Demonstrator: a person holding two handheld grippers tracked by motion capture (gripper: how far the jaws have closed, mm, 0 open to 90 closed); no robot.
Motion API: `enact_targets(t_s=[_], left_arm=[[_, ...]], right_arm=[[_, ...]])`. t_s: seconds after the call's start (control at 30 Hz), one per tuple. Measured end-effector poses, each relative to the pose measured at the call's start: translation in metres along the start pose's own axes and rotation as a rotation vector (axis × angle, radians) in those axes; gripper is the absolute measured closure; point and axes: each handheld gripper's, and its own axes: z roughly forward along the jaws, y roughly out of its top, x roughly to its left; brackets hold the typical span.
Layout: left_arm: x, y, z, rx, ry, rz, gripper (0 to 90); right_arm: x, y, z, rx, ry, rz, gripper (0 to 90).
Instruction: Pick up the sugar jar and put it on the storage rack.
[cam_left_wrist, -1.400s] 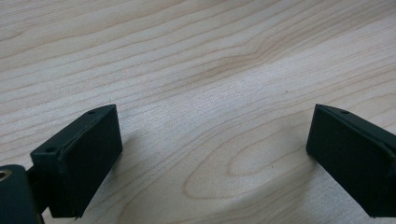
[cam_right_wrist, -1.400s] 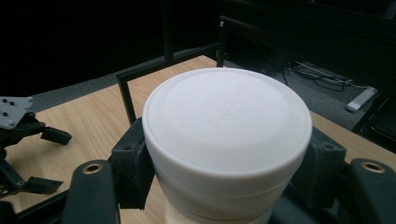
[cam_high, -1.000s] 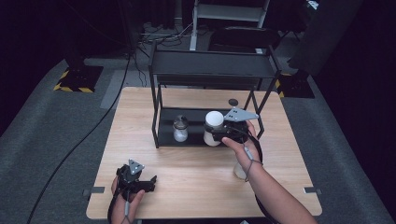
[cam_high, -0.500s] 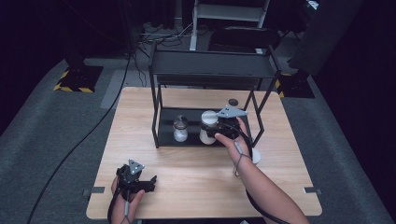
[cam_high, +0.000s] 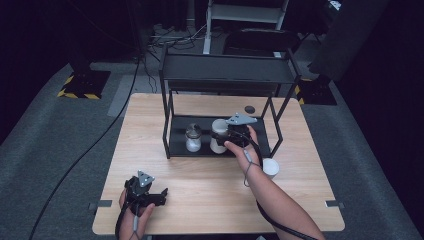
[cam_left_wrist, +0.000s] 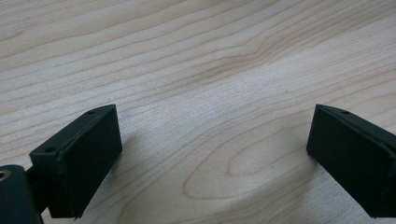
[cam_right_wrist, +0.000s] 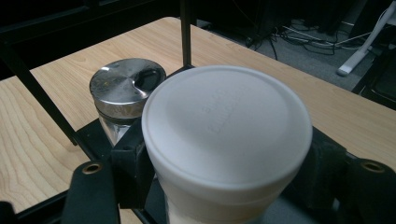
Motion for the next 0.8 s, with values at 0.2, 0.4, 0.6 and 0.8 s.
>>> enact_targets(t_s=[0.2,0.4,0.6,0.8], left_arm=[[0.0,0.0,0.0,0.001,0.0,0.002,2.6],[0.0,0.0,0.0,0.002,0.0,0.002,2.6],[0.001,0.0,0.0,0.003,-0.005,0.004,2.2],[0.001,0.0,0.0,0.003,-0.006,0.005,1.7]], right_arm=[[-0.005,-0.004,0.006,0.011,0.005,0.024,33.2],[-0.006,0.0,0.006,0.029,0.007,0.041,32.8],[-0.004,0.003,-0.001,0.01,0.006,0.069,17.2],[0.006,0.007,-0.021,-0.027,-0.023,0.047,10.4]])
